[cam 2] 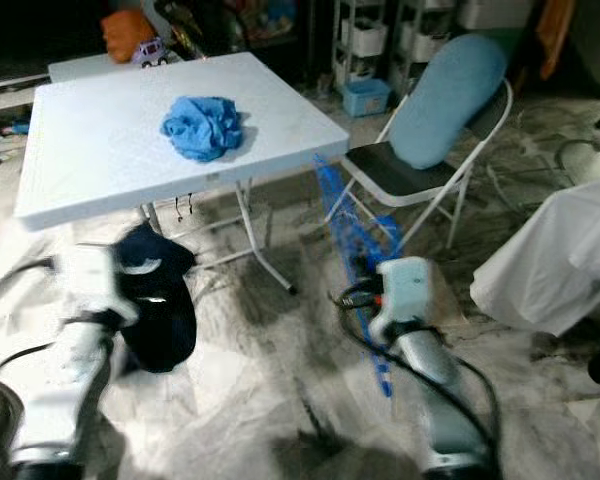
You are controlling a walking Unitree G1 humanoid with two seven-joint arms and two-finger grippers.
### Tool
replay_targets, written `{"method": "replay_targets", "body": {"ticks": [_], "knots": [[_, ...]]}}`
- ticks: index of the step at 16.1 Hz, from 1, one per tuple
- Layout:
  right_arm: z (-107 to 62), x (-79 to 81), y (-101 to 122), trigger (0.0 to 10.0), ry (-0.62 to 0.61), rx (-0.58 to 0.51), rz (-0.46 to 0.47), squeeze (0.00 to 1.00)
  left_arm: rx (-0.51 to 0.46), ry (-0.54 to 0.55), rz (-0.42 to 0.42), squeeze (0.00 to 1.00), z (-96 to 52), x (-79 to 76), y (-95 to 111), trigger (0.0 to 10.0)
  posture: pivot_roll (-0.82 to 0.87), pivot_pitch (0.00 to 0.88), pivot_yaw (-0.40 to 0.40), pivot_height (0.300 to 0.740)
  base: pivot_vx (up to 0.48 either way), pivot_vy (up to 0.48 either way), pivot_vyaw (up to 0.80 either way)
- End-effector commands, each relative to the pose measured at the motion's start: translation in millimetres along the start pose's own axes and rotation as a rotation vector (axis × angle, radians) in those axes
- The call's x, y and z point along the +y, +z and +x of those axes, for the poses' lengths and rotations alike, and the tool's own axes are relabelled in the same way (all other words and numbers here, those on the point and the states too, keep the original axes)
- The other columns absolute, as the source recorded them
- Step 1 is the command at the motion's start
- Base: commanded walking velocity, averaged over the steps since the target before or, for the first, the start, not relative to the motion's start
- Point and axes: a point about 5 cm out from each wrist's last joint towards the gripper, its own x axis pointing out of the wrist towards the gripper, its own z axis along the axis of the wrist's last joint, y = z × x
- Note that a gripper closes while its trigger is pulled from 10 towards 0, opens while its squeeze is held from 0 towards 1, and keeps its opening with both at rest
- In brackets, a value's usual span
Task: Hang hanger
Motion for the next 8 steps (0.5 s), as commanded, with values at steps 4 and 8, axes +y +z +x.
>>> {"method": "replay_targets", "body": {"ticks": [4, 8], "knots": [[5.9, 9.8, 14.0, 10.0, 0.03, -0.069, -0.007, 0.0, -0.084, 0.004, 0.004, 0.0, 10.7, 2.7, 25.5, 10.0, -0.02, 0.0, 0.01, 0.74, 0.391, 0.0, 0.0], [6.7, 12.1, 16.1, 10.0, 0.041, -0.08, -0.002, 0.0, -0.121, 0.0, -0.012, 0.0, 16.2, 1.0, 37.0, 10.0, -0.02, 0.003, 0.005, 0.74, 0.4, 0.0, 0.29]]}}
